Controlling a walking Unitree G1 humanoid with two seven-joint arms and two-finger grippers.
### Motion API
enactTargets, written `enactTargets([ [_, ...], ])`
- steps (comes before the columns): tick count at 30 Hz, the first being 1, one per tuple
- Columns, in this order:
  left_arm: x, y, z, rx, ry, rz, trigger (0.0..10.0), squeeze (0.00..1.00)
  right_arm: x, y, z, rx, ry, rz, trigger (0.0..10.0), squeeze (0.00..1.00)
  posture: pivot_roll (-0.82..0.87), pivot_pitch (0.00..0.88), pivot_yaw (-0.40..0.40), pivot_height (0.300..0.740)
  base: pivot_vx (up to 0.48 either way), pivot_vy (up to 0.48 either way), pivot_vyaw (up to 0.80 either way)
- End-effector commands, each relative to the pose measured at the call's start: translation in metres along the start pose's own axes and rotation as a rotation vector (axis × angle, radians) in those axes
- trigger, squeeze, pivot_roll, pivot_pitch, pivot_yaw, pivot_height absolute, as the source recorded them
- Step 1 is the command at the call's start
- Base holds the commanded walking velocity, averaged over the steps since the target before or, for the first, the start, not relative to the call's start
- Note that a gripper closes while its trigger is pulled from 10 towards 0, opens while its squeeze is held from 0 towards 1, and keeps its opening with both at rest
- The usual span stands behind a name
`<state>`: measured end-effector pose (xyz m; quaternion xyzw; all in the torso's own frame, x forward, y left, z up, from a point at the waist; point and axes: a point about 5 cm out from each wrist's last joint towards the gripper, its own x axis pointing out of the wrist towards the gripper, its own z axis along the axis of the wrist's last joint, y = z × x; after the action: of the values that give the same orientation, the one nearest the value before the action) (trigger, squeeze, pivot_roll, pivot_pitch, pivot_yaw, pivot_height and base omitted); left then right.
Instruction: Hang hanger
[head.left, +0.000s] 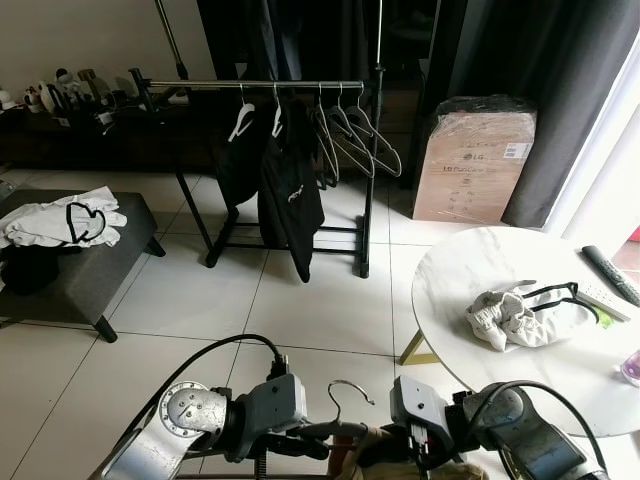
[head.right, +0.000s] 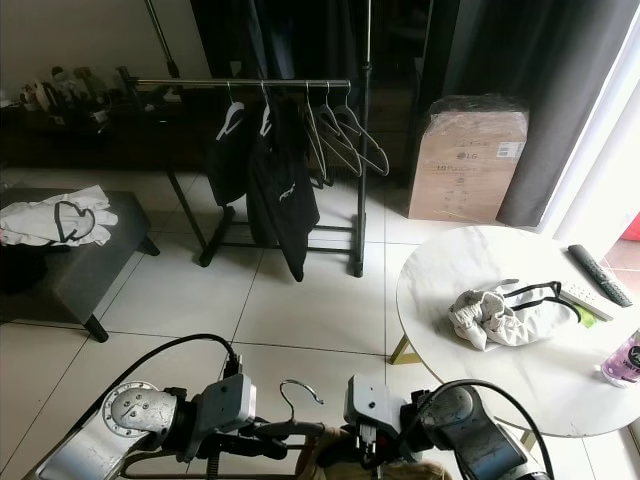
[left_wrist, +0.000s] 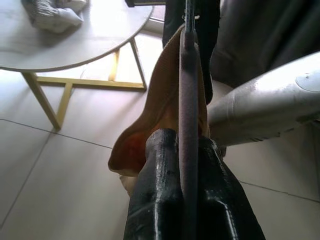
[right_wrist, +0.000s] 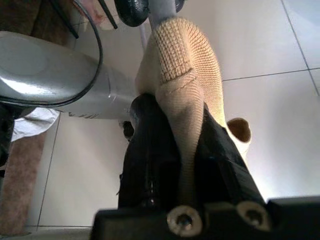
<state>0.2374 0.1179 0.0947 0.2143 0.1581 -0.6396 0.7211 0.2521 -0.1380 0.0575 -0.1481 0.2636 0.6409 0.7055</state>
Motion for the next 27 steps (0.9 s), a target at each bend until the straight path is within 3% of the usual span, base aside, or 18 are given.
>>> enactTargets([
  [1,-0.001,0.001,0.006,0.029,-0.037,0.032,0.0,0.0,-0.007,-0.003,0.006,0.021,-0.038,0.001,10.0,1.0,-0.08,0.08,0.025,0.74,0.0,0.0,0.0],
  [7,0.003,-0.001,0.007,0.061,-0.027,0.011,0.0,0.0,-0.008,-0.002,0.007,-0.004,-0.02,0.037,10.0,1.0,-0.08,0.085,0.022,0.74,0.0,0.0,0.0],
  [13,0.005,0.006,0.008,0.095,-0.037,0.087,0.0,0.0,-0.01,-0.001,0.009,-0.002,-0.024,0.051,10.0,1.0,-0.08,0.087,0.018,0.74,0.0,0.0,0.0],
  [20,0.009,-0.003,0.006,0.085,-0.049,0.073,0.0,0.0,-0.017,-0.005,0.009,-0.004,-0.015,0.042,10.0,1.0,-0.08,0.081,0.013,0.74,0.0,0.0,0.0],
  [27,0.006,-0.002,0.005,0.084,-0.056,0.099,0.0,0.0,-0.021,-0.022,0.015,-0.01,-0.063,-0.099,10.0,1.0,-0.07,0.075,0.011,0.74,0.0,0.0,0.0],
])
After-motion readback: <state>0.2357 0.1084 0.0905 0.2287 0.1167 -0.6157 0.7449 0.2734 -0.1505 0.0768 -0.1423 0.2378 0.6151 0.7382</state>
